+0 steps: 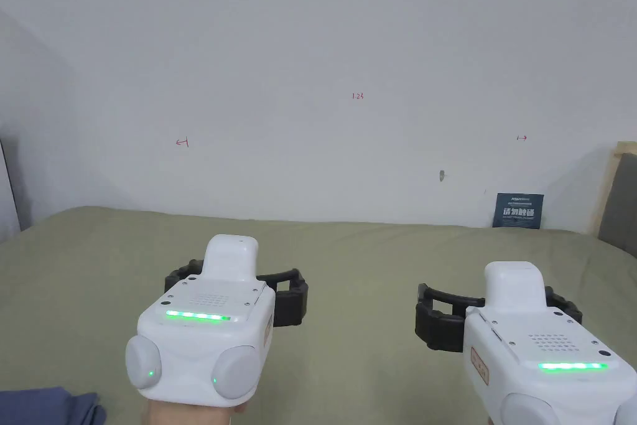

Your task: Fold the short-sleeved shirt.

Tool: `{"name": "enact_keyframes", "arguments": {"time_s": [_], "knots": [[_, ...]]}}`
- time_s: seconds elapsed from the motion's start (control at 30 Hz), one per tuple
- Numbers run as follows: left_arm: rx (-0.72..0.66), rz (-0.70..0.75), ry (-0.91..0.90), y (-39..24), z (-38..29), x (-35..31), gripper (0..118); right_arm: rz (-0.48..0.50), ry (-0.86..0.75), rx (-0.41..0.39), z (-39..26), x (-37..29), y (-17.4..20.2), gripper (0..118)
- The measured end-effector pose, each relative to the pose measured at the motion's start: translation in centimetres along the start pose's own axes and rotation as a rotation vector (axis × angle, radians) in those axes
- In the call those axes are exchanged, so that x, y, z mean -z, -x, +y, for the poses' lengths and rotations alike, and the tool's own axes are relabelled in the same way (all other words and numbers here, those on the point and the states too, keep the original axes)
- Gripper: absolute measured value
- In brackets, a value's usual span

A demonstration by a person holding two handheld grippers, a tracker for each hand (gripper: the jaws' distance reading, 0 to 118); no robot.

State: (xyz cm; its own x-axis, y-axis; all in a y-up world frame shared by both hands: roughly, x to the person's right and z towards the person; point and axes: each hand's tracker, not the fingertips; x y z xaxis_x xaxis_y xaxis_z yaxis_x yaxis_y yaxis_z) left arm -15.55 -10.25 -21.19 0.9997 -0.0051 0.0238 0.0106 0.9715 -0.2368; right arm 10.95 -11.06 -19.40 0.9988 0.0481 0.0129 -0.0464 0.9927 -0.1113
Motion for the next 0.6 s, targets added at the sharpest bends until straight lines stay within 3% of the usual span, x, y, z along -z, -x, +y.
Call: {"name": "enact_keyframes", "arguments": {"time_s": [0.1, 0.4, 0.6], "knots": [[0.038, 0.043, -0.028, -0.1, -0.2, 0.1, 113, -0.011, -0.021, -0.004, 0.2, -0.4, 0.0, 118], [0.01, -0.037, -0.026, 1.0, 0.7, -0.8, 113, 0.01, -0.004, 0.005, 0.7, -0.5, -0.4, 118], [0.066, 0.071, -0.016, 0.2, 0.8, -0.9, 113, 0.015, -0.008, 0.008, 1.1, -0.7, -0.3, 118]]}}
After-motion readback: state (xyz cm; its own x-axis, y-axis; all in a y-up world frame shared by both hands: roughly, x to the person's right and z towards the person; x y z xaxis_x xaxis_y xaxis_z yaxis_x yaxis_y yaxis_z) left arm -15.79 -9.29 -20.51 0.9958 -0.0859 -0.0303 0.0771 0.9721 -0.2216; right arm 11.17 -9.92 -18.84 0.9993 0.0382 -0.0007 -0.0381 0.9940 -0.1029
